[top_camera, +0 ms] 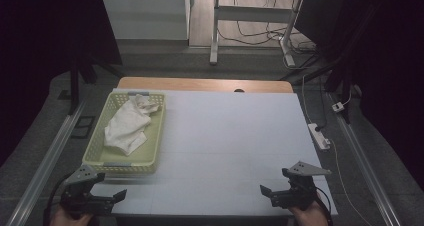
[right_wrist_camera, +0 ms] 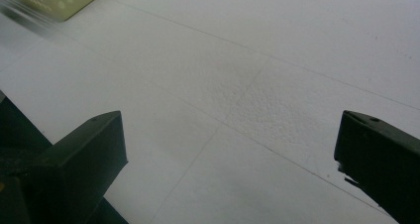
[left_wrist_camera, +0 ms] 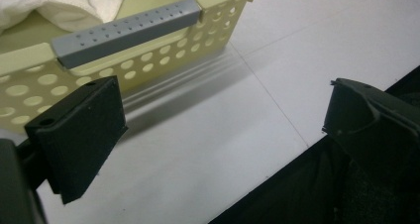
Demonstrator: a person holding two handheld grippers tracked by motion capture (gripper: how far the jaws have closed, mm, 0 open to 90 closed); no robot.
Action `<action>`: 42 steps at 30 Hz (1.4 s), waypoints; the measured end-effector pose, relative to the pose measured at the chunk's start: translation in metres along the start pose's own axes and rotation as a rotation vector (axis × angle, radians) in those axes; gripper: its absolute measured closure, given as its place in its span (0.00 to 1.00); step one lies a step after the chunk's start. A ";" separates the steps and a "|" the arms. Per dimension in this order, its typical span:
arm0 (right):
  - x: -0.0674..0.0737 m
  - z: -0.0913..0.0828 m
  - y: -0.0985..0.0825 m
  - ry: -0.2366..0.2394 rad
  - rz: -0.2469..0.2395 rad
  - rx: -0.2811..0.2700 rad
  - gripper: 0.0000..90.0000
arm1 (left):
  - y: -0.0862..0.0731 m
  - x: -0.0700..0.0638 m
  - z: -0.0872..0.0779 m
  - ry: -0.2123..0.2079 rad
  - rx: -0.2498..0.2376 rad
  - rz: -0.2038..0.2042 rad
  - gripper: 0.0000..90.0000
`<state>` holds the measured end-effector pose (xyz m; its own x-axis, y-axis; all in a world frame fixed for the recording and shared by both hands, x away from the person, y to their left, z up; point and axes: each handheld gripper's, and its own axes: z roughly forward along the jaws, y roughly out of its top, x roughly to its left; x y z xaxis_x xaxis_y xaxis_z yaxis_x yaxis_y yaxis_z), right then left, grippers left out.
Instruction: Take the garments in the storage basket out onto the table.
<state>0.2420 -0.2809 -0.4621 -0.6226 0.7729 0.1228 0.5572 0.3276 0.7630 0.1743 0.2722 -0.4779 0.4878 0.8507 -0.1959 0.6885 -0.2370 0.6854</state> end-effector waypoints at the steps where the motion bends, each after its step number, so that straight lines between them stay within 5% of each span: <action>1: -0.001 0.000 0.000 0.003 0.006 -0.002 0.00 | 0.000 0.000 0.000 -0.002 0.003 0.003 0.03; 6: -0.004 0.000 0.000 0.015 0.039 -0.002 0.00 | 0.000 -0.001 0.001 -0.002 0.009 0.008 0.03; 18: -0.003 0.002 0.001 0.023 0.028 0.018 0.00 | 0.001 0.001 0.003 0.000 0.031 -0.010 0.02; 29: -0.003 0.002 0.001 0.028 0.028 0.016 0.00 | 0.001 0.005 -0.002 -0.035 -0.018 -0.055 0.00; 42: -0.005 0.001 0.001 0.039 0.034 0.013 0.00 | 0.005 0.003 -0.005 -0.029 -0.033 -0.005 0.00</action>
<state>0.2459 -0.2834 -0.4631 -0.6241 0.7620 0.1728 0.5851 0.3091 0.7498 0.1768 0.2762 -0.4716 0.5001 0.8377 -0.2193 0.6731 -0.2168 0.7070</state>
